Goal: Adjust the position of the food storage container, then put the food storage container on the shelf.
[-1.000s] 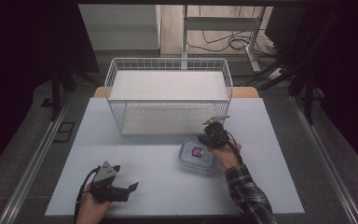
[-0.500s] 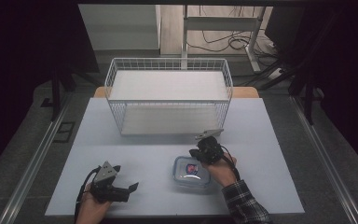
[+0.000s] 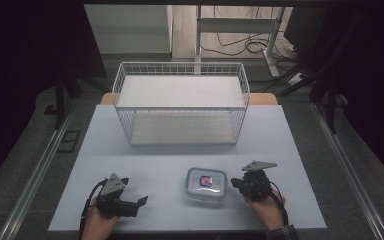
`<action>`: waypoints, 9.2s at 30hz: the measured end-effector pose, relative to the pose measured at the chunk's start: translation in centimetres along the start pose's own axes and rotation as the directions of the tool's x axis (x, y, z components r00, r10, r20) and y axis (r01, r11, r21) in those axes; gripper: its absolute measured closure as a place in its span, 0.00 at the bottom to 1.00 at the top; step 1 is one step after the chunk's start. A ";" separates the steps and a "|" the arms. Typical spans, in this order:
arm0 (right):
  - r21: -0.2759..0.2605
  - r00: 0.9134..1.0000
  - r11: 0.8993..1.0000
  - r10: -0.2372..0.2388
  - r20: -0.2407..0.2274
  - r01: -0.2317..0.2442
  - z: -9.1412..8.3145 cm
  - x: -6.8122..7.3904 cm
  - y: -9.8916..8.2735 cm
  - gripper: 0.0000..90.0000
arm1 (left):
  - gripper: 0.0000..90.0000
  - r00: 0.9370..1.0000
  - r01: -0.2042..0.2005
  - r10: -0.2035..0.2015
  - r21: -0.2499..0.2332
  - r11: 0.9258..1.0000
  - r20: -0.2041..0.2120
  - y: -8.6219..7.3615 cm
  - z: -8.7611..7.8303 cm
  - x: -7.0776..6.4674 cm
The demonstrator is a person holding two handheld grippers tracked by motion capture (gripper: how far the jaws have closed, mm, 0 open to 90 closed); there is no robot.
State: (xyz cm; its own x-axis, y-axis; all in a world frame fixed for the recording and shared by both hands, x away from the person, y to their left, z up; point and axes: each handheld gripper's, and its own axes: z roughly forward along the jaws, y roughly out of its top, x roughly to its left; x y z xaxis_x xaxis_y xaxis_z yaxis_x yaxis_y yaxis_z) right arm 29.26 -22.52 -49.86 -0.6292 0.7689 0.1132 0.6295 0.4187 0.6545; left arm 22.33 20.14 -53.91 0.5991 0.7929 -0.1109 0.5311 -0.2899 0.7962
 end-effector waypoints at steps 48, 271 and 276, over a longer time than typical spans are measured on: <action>-0.125 0.993 0.987 -0.104 -0.059 0.096 -0.4 1.9 -1.5 0.04 | 0.06 0.999 0.029 -0.029 -0.009 1.000 0.033 0.2 -0.3 -0.1; -0.260 0.949 0.957 0.042 -0.314 -0.128 -4.9 1.4 15.3 0.80 | 0.67 0.852 0.247 -0.173 -0.088 0.965 0.494 19.1 0.0 3.7; -0.273 0.951 0.953 0.042 -0.306 -0.130 -5.6 1.2 18.0 0.80 | 0.67 0.852 0.258 -0.175 -0.105 0.960 0.493 21.4 -0.6 4.8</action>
State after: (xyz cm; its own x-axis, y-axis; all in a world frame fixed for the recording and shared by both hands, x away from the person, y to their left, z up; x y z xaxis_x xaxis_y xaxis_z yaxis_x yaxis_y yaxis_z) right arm 37.23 -16.77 -33.75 -0.7112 0.6014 0.3641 0.5574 0.1667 0.8134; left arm 36.23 18.01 -37.07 0.7135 0.4618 -0.5270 0.6014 -0.0176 0.7988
